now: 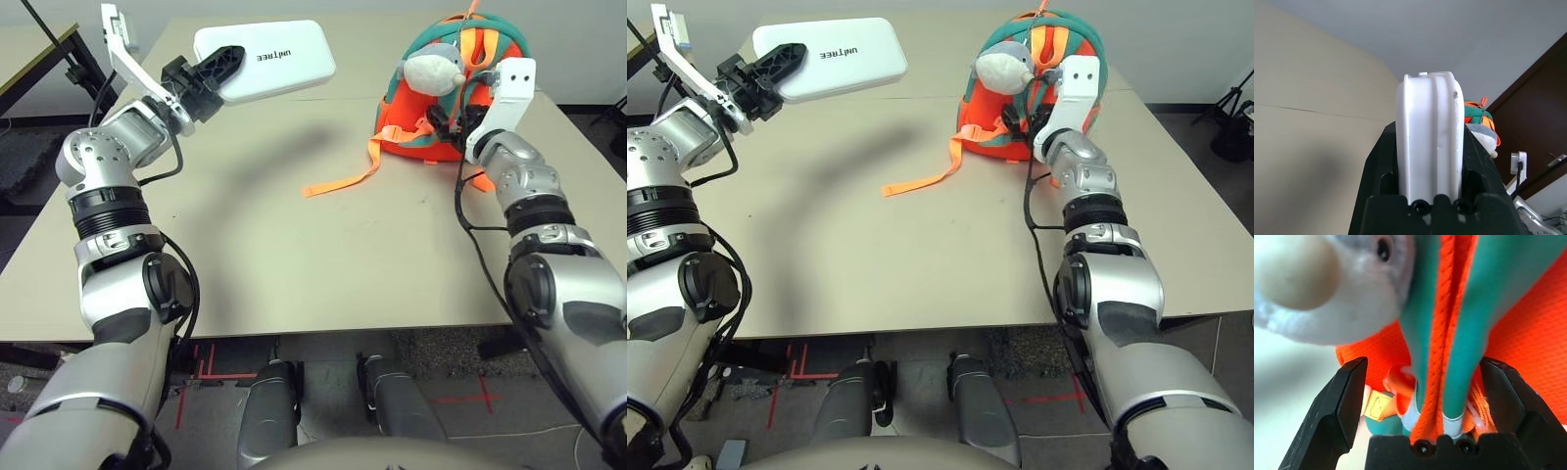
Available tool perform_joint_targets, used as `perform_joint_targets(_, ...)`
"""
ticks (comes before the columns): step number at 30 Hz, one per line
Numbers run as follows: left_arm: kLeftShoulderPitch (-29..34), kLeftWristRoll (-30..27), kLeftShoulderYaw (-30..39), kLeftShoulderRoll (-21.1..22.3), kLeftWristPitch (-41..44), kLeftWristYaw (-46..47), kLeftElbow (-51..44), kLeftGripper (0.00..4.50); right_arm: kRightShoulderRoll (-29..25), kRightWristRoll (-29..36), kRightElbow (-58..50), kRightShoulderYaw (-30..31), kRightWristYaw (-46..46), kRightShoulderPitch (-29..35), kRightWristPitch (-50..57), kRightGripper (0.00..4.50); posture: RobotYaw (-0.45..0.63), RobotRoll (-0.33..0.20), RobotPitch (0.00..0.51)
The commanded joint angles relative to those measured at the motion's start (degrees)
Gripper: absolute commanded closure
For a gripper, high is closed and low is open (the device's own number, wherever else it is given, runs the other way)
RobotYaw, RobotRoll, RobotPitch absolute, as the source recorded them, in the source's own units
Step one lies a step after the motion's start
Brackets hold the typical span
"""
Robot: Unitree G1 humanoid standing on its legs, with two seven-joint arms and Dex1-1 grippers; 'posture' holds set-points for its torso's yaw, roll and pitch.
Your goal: Put the pencil case into the backpack and zip it.
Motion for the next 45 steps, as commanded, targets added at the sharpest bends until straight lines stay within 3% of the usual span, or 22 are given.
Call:
perform_joint_targets(1,0.3,-1.3,0.1,-0.3,-0.3,0.5,-2.4,3.21,0.1,-0.8,3.0,0.2,-0.5,-1.2,-2.4,0.37,-0.11,0.000,0.092)
perform_joint_targets(4,0.4,-1.4,0.0,-0.4,-0.2,0.7,-2.7,3.21,0.2,-0.9,3.7,0.2,-0.5,-1.2,-3.3,1.25,-0.11,0.000,0.092)
perform_joint_targets(11,0.3,-1.5,-0.6,-1.2,-0.2,0.8,-3.0,3.21,-0.1,-1.0,3.1,0.0,-0.1,-0.5,-4.1,3.94,-0.12,0.000,0.095)
perform_joint_targets(13,0.2,-1.4,-0.8,-1.6,-0.3,0.7,-3.0,3.21,-0.4,-0.9,2.0,0.2,0.8,-0.1,-3.8,4.24,-0.12,0.000,0.097)
perform_joint_targets(20,-0.1,-1.4,-1.4,-2.0,-0.4,0.9,-3.0,3.21,-2.7,0.4,-10.4,1.6,8.1,3.4,1.9,4.24,-0.13,0.000,0.103)
perform_joint_targets(28,-0.3,-1.0,-1.7,-2.4,-1.1,0.5,-1.8,3.21,-9.4,4.7,-50.5,3.4,11.5,17.3,26.1,4.24,-0.16,0.000,0.108)
perform_joint_targets(33,-1.0,-0.7,-2.3,-2.5,-1.8,-0.2,-0.3,3.21,-11.5,8.2,-67.1,2.0,10.0,23.0,37.5,4.24,-0.17,0.000,0.111)
perform_joint_targets(40,-1.6,-0.4,-3.3,-2.4,-2.9,-1.3,1.8,3.21,-13.5,13.6,-83.0,-1.3,7.6,27.8,50.4,4.24,-0.20,0.000,0.110)
perform_joint_targets(45,-2.5,0.0,-4.2,-2.5,-3.6,-2.4,3.7,3.21,-15.9,17.1,-88.7,-3.3,7.0,27.8,56.9,4.24,-0.22,0.000,0.107)
